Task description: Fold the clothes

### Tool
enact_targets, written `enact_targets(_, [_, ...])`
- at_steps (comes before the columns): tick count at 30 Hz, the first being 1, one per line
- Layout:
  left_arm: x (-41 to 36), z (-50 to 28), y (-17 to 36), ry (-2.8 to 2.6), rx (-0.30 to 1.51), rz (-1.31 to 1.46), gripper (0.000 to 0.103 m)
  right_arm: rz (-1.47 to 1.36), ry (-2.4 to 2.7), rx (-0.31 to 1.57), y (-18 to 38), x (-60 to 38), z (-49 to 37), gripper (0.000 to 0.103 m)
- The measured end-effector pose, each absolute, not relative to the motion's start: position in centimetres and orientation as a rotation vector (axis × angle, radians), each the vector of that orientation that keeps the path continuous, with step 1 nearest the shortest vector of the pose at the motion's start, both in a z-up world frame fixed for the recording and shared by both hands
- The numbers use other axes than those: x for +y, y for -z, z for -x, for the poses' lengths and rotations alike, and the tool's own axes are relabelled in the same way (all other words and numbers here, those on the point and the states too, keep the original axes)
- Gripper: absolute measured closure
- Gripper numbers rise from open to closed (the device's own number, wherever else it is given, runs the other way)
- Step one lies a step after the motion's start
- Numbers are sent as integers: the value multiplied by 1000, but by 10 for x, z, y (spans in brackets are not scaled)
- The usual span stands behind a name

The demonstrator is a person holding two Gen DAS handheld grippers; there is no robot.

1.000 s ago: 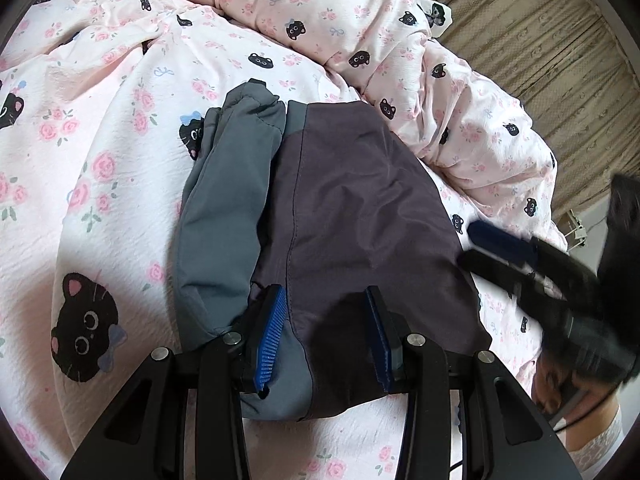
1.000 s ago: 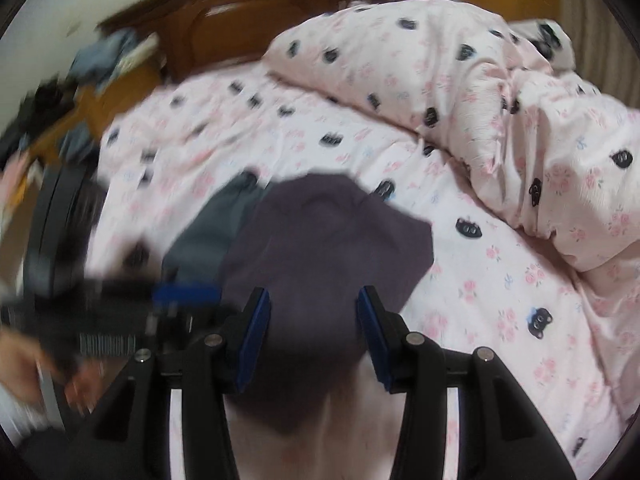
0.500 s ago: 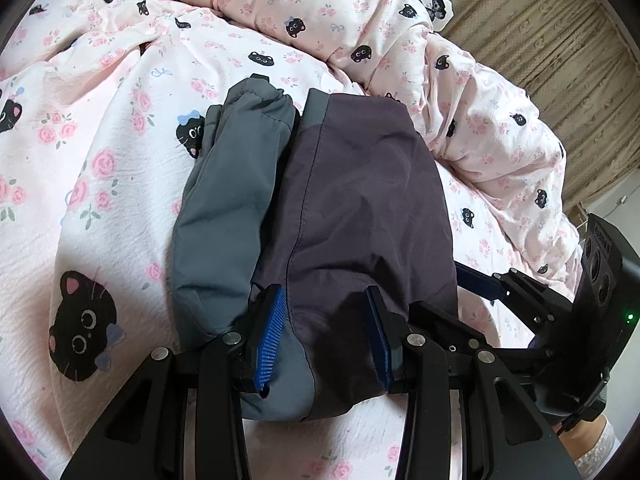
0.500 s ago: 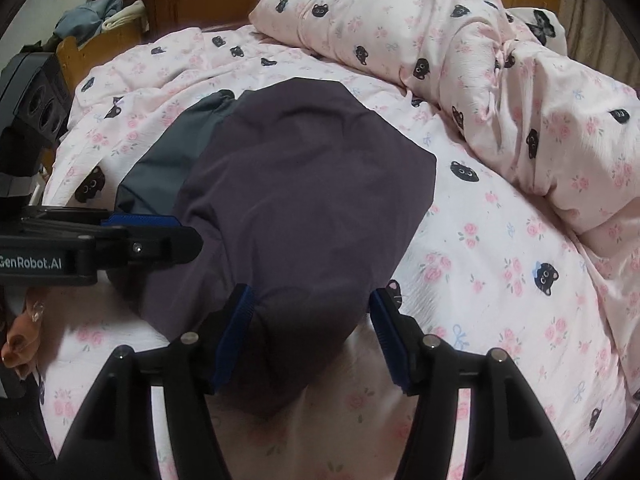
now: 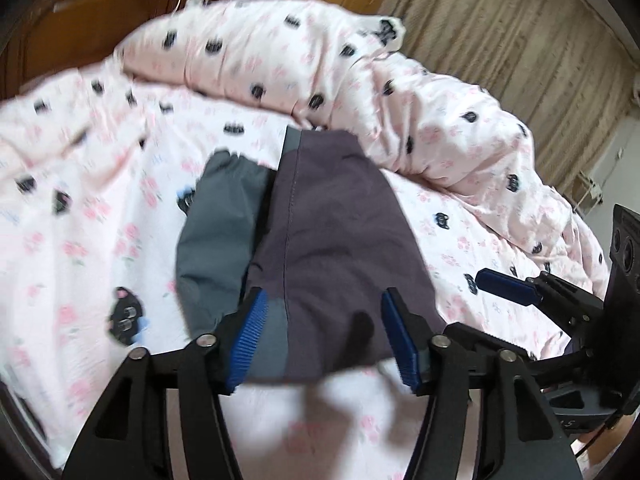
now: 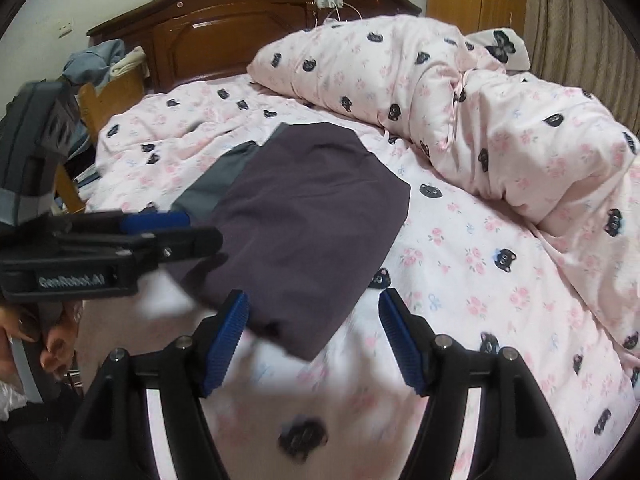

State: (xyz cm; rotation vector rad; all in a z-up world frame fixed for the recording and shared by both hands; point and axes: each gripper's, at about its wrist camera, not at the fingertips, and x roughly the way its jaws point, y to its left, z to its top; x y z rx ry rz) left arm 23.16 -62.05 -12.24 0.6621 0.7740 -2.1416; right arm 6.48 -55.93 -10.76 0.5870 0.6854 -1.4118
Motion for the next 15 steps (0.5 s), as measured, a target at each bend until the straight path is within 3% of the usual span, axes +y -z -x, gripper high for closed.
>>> enact_targets(7, [-581,-248,99,2082,634,-631,29,-580,1416,635,95,-515,-77,25])
enact_targets(15, [-536,-257,101,2000,558,-689,29,-560,1441,580,79,-475,-82,14])
